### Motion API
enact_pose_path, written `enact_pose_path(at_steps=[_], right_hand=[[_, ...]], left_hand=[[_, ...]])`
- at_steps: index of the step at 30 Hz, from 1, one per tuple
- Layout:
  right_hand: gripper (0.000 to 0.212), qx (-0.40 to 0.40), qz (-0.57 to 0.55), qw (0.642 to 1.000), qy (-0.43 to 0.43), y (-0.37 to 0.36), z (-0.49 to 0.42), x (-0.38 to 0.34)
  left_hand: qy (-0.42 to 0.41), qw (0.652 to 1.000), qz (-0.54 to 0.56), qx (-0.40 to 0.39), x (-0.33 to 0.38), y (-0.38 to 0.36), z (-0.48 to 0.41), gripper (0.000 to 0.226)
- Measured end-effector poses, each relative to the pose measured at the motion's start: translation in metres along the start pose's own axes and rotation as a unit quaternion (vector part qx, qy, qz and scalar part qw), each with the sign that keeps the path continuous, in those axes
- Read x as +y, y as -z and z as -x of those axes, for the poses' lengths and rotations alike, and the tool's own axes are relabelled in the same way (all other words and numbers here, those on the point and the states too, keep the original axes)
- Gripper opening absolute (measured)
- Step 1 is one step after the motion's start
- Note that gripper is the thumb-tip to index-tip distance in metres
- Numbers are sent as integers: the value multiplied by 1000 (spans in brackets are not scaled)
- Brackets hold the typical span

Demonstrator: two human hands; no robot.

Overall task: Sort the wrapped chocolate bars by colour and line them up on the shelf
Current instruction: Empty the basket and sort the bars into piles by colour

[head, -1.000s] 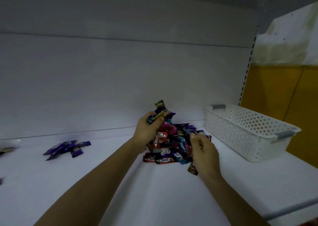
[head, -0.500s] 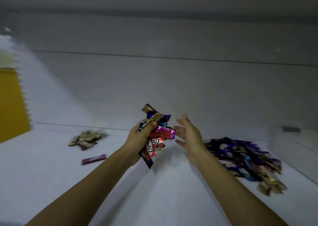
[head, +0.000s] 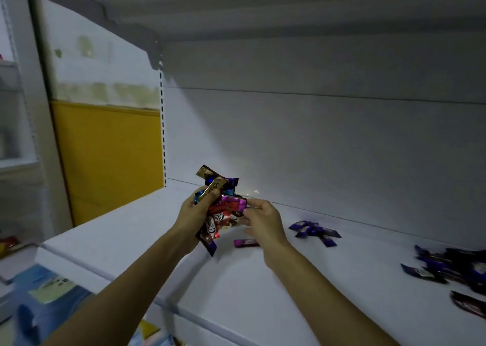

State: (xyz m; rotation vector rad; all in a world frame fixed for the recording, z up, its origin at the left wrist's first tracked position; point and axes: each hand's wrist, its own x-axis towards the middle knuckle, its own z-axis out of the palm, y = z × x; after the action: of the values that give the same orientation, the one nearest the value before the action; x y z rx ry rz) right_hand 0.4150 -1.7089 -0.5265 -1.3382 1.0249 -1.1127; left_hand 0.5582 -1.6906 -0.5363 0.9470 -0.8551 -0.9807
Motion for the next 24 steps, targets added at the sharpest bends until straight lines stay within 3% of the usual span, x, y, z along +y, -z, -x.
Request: enact_pose_path(at_steps=[5,12,20,24], right_hand=[[6,7,16,1000,-3,-11,-14,1],[11,28,-12,999,-27,-27,-35,7],[8,76,-215,972,-51,-5,-49,24],[7,109,-244,963,-30,0,-52,28]], left_hand=[[4,1000,5,11,-4,18,-10,23],[1,1000,12,14,-12,33,-24,20],[13,999,41,28,-28,40,-30,18],[10,998,45,33,-30,40,-28,17]])
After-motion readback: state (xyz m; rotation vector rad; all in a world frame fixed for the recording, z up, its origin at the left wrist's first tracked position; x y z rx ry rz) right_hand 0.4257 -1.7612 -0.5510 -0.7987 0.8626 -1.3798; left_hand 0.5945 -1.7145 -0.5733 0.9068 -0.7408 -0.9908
